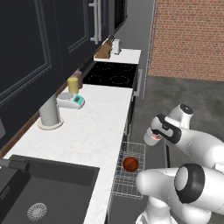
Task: Pick up the cup and bowl from the counter, place them in the dishwasher, and close the dishwasher door.
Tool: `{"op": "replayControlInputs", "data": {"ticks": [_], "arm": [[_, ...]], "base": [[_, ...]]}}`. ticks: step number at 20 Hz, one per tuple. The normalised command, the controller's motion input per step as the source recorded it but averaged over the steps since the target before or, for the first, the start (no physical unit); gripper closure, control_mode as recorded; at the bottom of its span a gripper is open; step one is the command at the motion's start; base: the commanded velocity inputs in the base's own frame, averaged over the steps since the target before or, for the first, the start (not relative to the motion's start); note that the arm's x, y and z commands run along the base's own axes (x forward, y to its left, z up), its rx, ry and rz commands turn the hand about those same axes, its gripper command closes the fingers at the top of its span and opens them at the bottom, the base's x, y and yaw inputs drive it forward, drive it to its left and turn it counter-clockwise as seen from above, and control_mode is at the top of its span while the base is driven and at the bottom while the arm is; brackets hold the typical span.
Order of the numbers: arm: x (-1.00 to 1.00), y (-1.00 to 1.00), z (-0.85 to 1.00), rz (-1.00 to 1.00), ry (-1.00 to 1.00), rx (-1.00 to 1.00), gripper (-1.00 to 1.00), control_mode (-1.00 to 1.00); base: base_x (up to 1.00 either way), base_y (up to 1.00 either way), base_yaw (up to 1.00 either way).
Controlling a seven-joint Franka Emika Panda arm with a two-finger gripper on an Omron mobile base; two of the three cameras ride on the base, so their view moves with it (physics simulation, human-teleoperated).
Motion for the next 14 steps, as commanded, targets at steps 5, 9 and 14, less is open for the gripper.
{"op": "replayControlInputs", "data": {"ticks": [5, 9, 14], "arm": [[0.00, 0.00, -0.02, 0.32, 0.03, -0.10, 1.00, -1.00], [0.00, 0.00, -0.26, 0.29, 0.00, -0.12, 1.00, -1.00], [0.00, 0.08, -0.44, 0.20, 0.00, -0.13, 1.00, -1.00]], "base": [[0.00, 0.00, 0.00], [0.00, 0.00, 0.00], [0.00, 0.00, 0.00]]}}
